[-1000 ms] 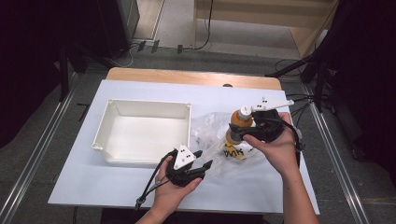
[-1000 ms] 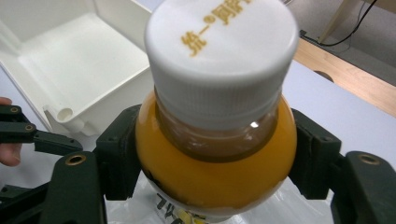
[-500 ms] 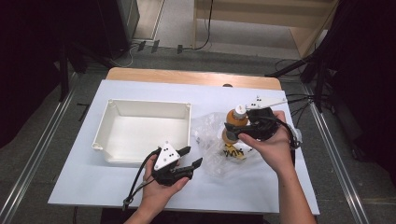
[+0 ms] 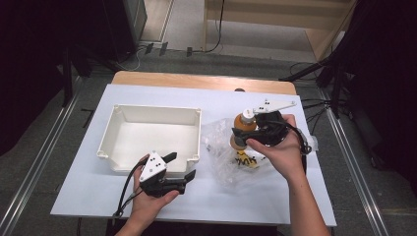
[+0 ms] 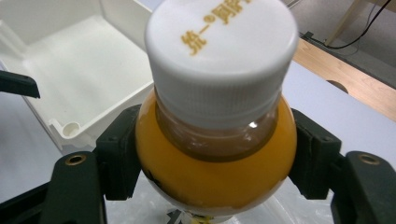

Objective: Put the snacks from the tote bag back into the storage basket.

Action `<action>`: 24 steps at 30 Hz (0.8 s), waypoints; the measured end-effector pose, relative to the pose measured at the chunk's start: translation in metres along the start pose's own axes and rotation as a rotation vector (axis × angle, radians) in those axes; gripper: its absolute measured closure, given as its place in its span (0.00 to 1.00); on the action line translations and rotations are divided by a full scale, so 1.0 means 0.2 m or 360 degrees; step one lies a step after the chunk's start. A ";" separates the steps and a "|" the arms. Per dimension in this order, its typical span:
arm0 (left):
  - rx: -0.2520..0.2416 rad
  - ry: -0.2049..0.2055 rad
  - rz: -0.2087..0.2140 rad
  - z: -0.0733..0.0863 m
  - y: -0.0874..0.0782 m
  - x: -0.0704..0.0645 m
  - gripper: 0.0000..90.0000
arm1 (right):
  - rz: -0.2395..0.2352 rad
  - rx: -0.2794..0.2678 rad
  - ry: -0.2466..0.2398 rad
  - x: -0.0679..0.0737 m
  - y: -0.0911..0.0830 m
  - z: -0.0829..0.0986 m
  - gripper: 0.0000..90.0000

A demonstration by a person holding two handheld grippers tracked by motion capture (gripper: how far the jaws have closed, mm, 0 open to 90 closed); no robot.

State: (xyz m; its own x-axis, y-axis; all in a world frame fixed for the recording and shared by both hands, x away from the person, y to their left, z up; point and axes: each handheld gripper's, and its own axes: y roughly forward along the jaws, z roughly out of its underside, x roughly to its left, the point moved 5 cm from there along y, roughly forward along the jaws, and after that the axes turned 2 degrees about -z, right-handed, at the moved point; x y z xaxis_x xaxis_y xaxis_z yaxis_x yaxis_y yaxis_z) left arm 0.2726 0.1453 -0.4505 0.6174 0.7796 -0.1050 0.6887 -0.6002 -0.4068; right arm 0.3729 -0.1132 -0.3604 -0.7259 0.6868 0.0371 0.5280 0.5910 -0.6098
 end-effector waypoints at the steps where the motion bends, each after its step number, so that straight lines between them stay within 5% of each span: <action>1: -0.0003 -0.0007 -0.0007 0.00 0.00 0.01 0.15 | -0.0002 0.0002 -0.0001 0.00 0.00 0.00 0.34; 13: -0.0003 -0.0036 -0.0119 0.05 -0.09 0.17 0.12 | -0.0034 -0.0004 -0.0015 0.04 0.04 -0.04 0.34; 24: -0.0006 -0.0024 -0.0182 0.07 -0.17 0.23 0.11 | -0.0050 0.0008 -0.0023 0.05 0.08 -0.07 0.34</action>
State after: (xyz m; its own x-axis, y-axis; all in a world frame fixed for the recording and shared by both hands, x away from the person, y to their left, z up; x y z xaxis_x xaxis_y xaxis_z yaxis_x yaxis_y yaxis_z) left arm 0.2727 0.2032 -0.4541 0.5291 0.8455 -0.0715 0.7558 -0.5079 -0.4133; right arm 0.3804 -0.0917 -0.3579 -0.7486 0.6615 0.0448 0.5027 0.6103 -0.6123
